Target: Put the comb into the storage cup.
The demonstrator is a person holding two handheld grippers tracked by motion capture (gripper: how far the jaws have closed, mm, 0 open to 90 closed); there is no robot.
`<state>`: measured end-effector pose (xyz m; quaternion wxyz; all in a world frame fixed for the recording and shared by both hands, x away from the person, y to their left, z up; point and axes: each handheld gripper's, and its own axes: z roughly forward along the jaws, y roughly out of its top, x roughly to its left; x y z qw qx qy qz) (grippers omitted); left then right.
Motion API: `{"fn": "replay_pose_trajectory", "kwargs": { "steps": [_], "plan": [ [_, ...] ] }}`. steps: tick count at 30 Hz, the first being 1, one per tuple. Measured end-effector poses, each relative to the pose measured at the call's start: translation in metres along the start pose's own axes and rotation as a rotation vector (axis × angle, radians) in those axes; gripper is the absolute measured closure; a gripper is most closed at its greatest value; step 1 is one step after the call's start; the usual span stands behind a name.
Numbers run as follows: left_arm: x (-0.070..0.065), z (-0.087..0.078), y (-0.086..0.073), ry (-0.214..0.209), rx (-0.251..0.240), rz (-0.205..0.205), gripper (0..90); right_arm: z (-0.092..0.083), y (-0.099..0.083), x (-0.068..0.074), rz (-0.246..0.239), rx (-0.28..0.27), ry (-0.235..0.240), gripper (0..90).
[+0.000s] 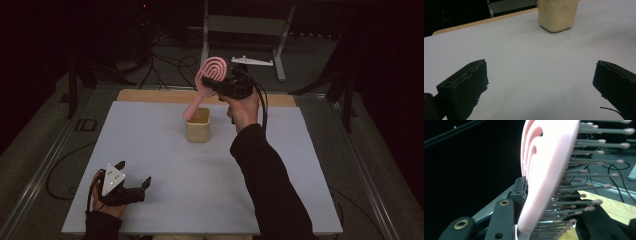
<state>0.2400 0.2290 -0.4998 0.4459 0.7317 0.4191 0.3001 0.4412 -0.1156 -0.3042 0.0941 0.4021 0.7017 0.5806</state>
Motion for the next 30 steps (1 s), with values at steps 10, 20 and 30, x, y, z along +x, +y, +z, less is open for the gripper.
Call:
{"fn": "replay_pose_trajectory", "kwargs": {
  "steps": [10,20,30],
  "plan": [
    [0.000,0.000,0.000,0.001,-0.003,0.002,0.5,0.001,0.002,-0.008,0.019,-0.007,-0.023,63.6],
    [0.000,0.000,0.000,0.001,-0.003,0.006,0.5,0.000,0.003,-0.018,0.039,-0.011,-0.059,63.6],
    [-0.001,0.000,0.000,0.001,-0.005,0.003,0.5,0.002,0.001,-0.025,0.057,-0.007,-0.079,63.6]
  ]
}}
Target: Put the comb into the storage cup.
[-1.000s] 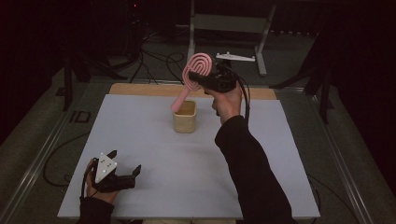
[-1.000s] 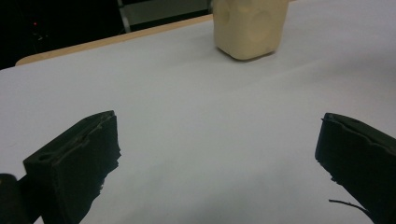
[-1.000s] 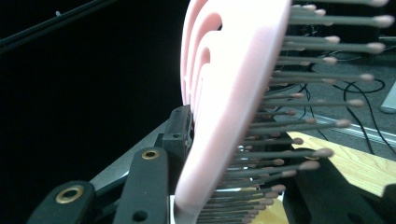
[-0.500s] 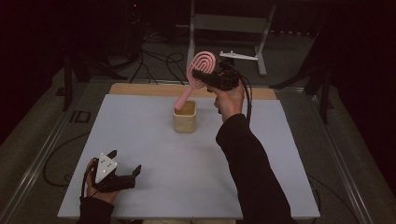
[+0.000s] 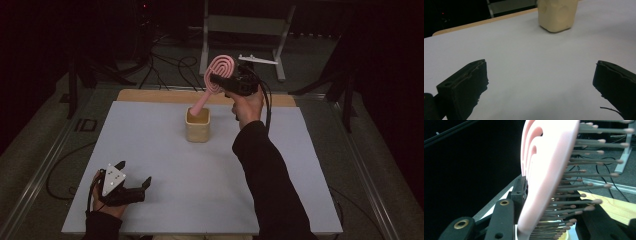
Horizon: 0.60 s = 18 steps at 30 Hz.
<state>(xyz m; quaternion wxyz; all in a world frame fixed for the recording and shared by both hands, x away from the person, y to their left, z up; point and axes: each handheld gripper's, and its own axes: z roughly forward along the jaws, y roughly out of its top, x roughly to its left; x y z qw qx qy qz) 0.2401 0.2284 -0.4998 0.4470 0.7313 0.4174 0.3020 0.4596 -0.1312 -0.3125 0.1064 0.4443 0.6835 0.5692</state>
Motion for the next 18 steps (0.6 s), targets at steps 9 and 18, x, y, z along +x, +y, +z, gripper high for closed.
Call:
{"fn": "replay_pose_trajectory", "kwargs": {
  "steps": [9,18],
  "plan": [
    [0.0001,-0.0002,0.0001,0.000,-0.002,-0.001,0.5,0.0016,-0.0001,-0.0032,0.001,0.002,-0.014,63.6],
    [0.0002,-0.0001,0.0000,0.007,-0.001,0.003,0.4,0.0022,-0.0005,-0.0066,0.003,0.008,-0.026,63.6]
  ]
}}
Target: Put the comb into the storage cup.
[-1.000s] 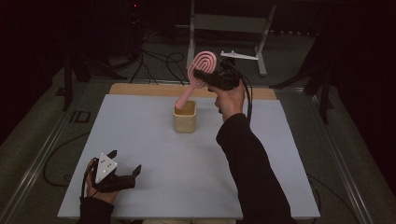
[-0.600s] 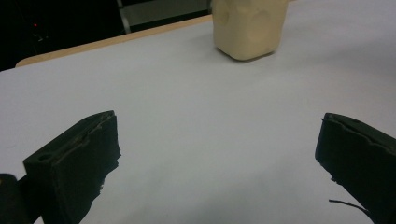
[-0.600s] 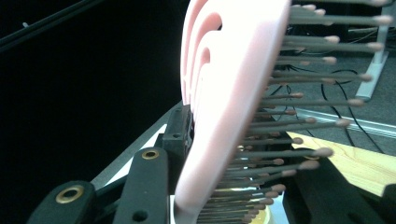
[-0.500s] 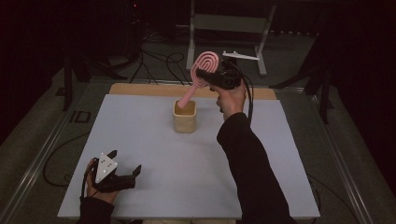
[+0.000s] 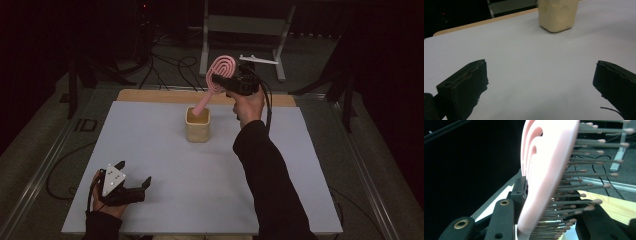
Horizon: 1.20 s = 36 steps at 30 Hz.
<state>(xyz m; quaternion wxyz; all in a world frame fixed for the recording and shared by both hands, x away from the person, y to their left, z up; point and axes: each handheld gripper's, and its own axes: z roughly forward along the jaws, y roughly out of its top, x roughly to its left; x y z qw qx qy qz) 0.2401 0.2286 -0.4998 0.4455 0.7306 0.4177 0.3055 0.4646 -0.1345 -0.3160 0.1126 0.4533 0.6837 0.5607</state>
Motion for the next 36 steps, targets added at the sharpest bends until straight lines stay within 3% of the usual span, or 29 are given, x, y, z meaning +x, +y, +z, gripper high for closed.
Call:
{"fn": "replay_pose_trajectory", "kwargs": {
  "steps": [20,36],
  "plan": [
    [0.000,0.000,0.000,-0.003,0.003,0.001,0.4,0.004,-0.008,-0.008,0.019,0.009,-0.028,63.6],
    [0.000,0.000,0.000,-0.004,0.003,0.003,0.4,0.010,-0.012,-0.006,0.013,0.025,-0.031,63.5]
  ]
}}
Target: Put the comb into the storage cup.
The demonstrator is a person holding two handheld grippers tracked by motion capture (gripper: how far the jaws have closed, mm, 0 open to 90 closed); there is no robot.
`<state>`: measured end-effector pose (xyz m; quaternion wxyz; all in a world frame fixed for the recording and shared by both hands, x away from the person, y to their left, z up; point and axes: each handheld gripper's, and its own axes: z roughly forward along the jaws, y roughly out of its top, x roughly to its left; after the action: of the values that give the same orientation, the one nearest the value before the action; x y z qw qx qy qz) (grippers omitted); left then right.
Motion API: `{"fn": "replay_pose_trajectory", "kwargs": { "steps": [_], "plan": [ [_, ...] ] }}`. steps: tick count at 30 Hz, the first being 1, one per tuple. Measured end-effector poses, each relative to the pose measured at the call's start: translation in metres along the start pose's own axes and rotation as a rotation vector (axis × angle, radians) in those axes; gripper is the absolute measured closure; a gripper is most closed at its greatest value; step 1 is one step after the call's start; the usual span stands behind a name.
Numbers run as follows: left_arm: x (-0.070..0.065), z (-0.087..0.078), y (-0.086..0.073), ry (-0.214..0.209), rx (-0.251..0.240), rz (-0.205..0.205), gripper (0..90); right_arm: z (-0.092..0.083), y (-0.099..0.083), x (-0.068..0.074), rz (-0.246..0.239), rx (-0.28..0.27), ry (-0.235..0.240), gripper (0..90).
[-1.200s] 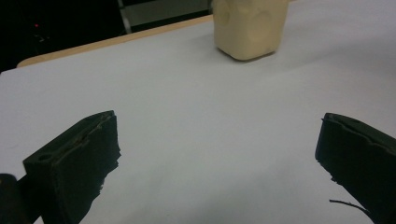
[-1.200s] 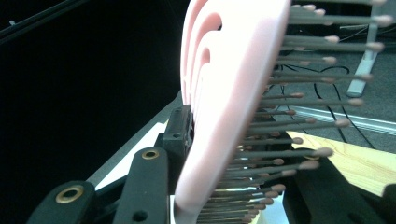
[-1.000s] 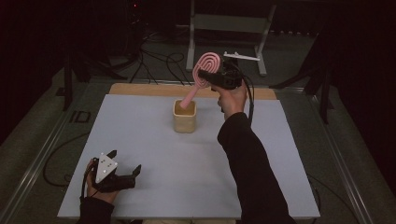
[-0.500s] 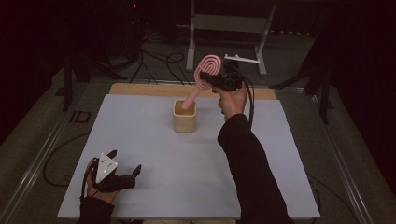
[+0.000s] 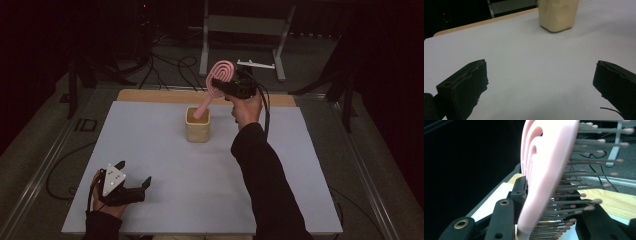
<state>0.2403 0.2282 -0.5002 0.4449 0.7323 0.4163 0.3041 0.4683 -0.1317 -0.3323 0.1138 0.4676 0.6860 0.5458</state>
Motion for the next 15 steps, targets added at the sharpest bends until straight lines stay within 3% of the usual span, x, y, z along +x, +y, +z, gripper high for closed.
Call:
{"fn": "replay_pose_trajectory", "kwargs": {
  "steps": [15],
  "plan": [
    [0.0001,0.0000,0.0000,-0.001,0.001,0.001,0.3,0.0068,-0.0070,0.0011,-0.009,0.018,-0.006,63.6]
  ]
}}
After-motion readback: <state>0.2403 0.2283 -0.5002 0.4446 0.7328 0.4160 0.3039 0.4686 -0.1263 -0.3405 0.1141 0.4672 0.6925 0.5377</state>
